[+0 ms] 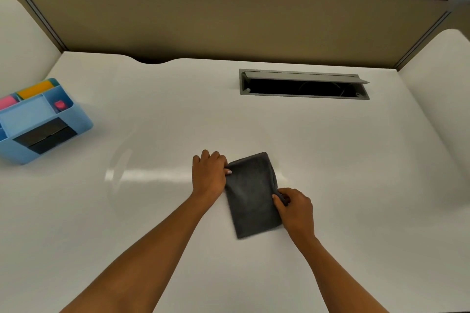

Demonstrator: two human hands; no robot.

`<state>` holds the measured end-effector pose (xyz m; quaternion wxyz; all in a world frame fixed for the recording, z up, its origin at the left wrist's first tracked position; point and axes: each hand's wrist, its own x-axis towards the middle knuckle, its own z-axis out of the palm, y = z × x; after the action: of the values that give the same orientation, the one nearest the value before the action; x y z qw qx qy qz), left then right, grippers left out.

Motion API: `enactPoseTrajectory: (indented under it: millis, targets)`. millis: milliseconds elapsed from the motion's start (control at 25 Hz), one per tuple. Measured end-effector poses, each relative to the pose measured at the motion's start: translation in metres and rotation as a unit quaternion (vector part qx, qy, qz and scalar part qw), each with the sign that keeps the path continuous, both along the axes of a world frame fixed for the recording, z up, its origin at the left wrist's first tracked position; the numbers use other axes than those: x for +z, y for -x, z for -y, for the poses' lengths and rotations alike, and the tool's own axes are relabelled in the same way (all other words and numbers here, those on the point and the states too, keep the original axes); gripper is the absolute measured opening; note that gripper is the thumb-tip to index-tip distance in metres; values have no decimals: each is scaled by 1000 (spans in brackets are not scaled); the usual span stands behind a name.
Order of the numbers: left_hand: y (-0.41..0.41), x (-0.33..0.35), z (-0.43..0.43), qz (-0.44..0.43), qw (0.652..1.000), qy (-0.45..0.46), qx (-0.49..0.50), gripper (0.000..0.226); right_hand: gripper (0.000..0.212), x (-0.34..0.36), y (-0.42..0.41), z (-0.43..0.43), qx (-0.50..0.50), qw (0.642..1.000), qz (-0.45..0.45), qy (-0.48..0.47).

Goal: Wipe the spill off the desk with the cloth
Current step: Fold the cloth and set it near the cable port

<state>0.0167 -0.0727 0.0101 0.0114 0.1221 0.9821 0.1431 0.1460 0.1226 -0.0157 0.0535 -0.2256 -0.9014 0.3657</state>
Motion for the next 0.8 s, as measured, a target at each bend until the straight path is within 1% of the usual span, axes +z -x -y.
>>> enactPoseTrajectory:
  millis: [80,160,280,400,600,800]
  targets:
    - [2,0,-9,-9,1000,-1,-20,17,19,-1,-5,-5,-17,1000,-6,1]
    - [2,-5,-13,2,999,10,-34,18,19,-2,-8,-8,-23,1000,-6,4]
    - [7,-8,-16,-8,999,16,-37,18,18,2,-2,-15,-26,999,-15,11]
    - [23,-1,-33,-17,999,5,-33,18,21,11,16,-30,-54,998,-34,19]
    - [68,17,-93,-42,997,-18,-56,20,25,34,60,-83,-107,991,-65,44]
    - [109,27,-163,-63,994,-1,-87,24,28,41,92,-139,-135,987,-73,49]
